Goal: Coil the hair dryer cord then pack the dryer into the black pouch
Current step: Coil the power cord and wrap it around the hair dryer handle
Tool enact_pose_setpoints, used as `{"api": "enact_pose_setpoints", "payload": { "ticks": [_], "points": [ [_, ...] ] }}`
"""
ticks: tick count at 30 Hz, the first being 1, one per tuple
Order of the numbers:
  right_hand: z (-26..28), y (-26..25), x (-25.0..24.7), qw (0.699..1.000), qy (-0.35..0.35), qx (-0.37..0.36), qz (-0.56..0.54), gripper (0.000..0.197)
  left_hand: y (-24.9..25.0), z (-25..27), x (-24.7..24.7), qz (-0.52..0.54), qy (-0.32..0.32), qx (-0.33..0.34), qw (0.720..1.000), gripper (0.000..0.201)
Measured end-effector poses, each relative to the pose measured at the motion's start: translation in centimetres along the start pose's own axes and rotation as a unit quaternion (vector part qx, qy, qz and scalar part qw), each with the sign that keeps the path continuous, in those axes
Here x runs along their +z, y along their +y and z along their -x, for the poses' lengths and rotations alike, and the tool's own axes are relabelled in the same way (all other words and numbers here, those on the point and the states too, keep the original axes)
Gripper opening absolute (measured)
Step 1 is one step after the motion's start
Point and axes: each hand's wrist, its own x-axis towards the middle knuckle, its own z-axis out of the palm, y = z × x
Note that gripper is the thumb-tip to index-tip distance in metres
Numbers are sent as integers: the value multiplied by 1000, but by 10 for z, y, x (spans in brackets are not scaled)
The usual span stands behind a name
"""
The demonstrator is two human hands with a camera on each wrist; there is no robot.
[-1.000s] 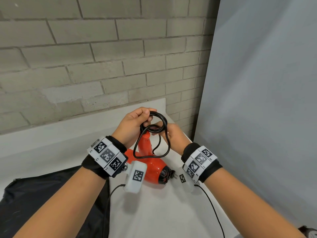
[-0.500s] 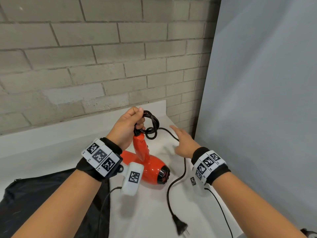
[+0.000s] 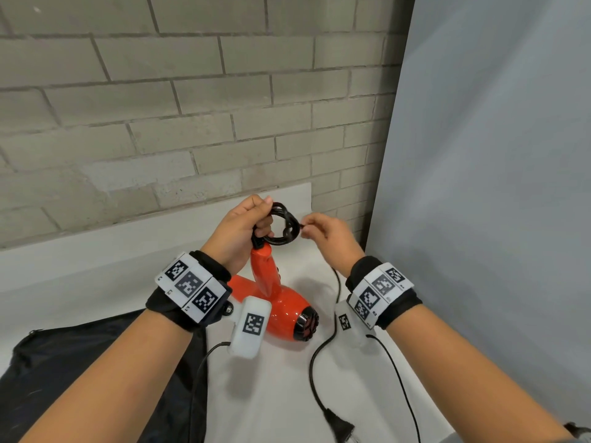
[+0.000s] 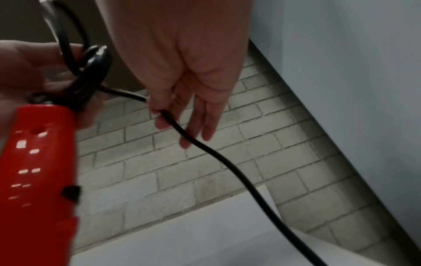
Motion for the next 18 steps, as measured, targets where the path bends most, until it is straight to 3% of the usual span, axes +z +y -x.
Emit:
{"api": "enact_pose_setpoints", "payload": {
  "ticks": [3, 5, 8, 11, 15, 18],
  "points": [
    [-8, 18, -18, 992, 60, 98, 59, 22, 0, 3, -4, -6, 2, 6, 1000, 27],
    [-9, 22, -25, 987, 46, 106, 107, 26, 0, 3, -4, -15, 6, 9, 1000, 27],
    [-2, 10, -21, 986, -83, 10, 143, 51, 0, 2, 0, -27, 6, 10, 1000, 27],
    [4, -7, -8, 975, -176, -118, 68, 43, 1, 3, 3, -40, 3, 13, 999, 26],
    [4, -12, -1, 983, -162, -82, -9, 22, 2, 4, 1, -31, 3, 12, 999, 25],
    [2, -19, -10, 995, -93, -43, -9, 25, 2, 4, -2, -41, 1, 2, 999, 20]
  ]
}}
